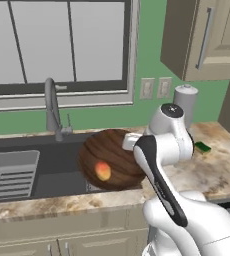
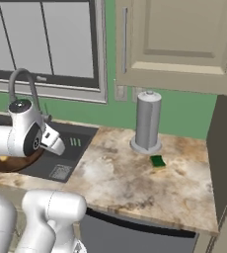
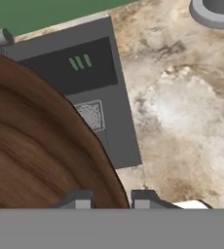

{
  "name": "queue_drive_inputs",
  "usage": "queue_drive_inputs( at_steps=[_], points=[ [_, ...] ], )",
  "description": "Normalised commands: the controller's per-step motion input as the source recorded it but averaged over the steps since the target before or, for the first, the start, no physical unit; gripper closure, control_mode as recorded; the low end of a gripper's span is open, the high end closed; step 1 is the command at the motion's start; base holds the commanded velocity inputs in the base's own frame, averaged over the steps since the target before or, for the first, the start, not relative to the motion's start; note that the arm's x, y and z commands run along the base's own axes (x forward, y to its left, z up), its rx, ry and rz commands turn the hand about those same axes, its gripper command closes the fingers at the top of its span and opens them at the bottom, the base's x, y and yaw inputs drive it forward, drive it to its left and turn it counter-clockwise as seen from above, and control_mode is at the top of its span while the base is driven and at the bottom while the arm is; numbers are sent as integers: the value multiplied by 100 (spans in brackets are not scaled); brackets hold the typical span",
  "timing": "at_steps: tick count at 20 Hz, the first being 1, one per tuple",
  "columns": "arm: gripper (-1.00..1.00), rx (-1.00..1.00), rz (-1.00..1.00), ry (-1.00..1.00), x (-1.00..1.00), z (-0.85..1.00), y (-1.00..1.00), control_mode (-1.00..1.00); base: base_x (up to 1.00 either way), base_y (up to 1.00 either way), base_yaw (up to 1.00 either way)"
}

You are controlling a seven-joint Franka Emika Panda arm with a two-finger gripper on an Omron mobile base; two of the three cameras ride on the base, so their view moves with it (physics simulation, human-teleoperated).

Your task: Move the cup from next to the sink to the open cabinet. Then, move the bowl with the mango to the fridge to clear the area for faucet cleaning.

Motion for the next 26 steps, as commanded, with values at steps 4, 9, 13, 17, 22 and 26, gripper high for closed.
queue_drive_inputs(
  at_steps=[4,9,13,17,22,26],
  points=[
    [100,0,0,0,0,0,0,100,-2,69,51],
    [100,0,0,0,0,0,0,100,-2,70,76],
    [100,0,0,0,0,0,0,100,-8,39,90],
    [100,0,0,0,0,0,0,100,-3,35,92],
    [100,0,0,0,0,0,0,100,4,41,85],
    [100,0,0,0,0,0,0,100,65,52,62]
  ],
)
